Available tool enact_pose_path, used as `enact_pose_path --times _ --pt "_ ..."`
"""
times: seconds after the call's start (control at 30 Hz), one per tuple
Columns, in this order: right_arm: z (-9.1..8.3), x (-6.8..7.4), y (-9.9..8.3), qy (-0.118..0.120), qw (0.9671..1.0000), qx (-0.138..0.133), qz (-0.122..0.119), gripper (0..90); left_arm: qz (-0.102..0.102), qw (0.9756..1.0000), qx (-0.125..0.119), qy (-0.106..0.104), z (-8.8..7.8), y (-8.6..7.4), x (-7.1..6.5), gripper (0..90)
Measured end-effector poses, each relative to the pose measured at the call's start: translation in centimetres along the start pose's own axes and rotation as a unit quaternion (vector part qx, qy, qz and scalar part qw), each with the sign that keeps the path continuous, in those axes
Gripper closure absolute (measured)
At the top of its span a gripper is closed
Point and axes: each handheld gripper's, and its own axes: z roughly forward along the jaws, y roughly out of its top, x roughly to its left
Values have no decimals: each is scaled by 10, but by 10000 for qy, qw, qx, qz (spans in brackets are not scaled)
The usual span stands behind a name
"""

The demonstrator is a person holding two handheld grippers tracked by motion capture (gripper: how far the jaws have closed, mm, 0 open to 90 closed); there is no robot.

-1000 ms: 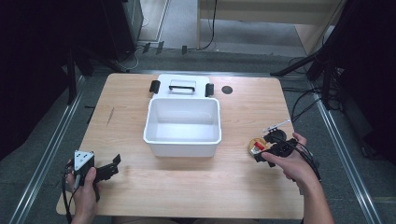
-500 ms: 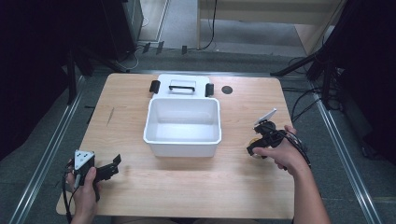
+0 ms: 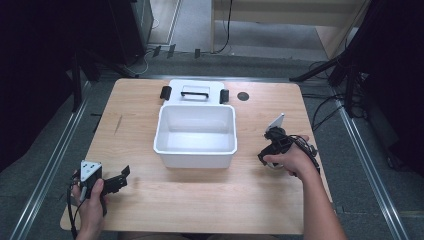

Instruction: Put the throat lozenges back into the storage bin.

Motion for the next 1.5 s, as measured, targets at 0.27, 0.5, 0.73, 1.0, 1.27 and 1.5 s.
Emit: enact_pose_path --times 0.27,0.5,0.73,1.0,1.27,1.5 --pt "0 1 1 20 10000 -65 12 207 18 10000 32 -24 0 0 0 0" --pt "-8 0 -2 101 9996 -230 -135 208 26 10000 46 -28 0 0 0 0" --pt "-23 2 0 159 9991 -298 -245 208 33 10000 50 -41 0 0 -1 0" --pt "-43 7 5 262 9984 -342 -370 209 33 10000 50 -50 0 0 -1 0" --pt "-65 10 10 284 9976 -419 -476 209 46 10000 48 -52 0 0 -1 0" --pt "-80 14 14 334 9966 -442 -617 209 54 10000 48 -64 0 0 -1 0"
